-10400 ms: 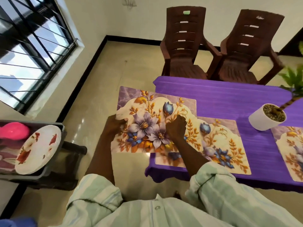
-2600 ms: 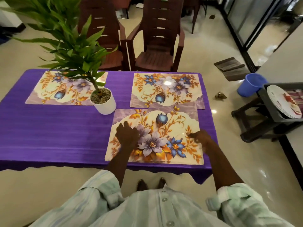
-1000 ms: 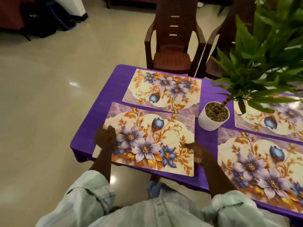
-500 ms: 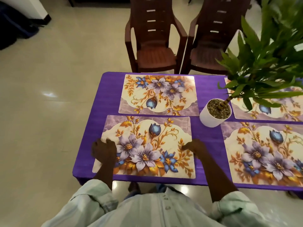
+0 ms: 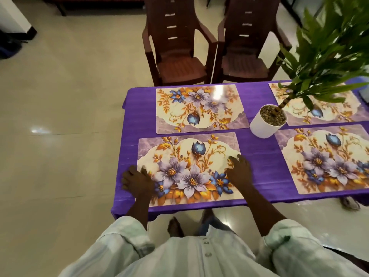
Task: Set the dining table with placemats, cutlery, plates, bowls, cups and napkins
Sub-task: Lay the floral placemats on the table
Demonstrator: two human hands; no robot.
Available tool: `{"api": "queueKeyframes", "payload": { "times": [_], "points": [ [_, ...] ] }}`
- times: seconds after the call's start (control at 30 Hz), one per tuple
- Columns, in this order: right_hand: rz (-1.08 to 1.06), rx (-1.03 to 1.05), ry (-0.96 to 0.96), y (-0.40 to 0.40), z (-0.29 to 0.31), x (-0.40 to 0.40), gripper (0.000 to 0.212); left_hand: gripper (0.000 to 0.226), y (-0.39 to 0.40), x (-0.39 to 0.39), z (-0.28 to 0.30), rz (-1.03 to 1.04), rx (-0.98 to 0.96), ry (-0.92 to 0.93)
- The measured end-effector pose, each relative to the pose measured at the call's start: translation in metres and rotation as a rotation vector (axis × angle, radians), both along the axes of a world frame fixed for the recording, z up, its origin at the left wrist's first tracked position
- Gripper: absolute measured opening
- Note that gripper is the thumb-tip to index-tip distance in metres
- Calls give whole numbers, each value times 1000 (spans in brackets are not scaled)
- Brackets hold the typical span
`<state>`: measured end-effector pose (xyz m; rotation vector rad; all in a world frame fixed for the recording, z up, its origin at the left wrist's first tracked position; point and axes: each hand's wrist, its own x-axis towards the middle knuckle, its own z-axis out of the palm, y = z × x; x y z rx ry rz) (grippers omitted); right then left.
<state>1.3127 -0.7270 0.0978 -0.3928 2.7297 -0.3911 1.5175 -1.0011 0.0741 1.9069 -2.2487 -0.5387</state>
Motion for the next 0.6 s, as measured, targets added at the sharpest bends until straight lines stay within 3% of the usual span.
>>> {"api": "queueKeyframes", "payload": {
  "times": [0.13,0.23,0.37,0.43,0.6],
  "points": [
    [23,27,-15,-5,1,0,55,41,-15,2,9,-84,27,66],
    [92,37,-35,-8,3,-2,64,51,-17,4,7,-327,-30,117],
    [175,53,-66,-9,1,-2,66,68,-8,12,-13,-619,-8,-31],
    [181,58,-61,-10,0,-1,66,64,-4,14,-13,-638,28,-132],
    [201,74,-50,-12,-1,0,64,63,-4,15,-7,-639,37,-148]
  ]
}}
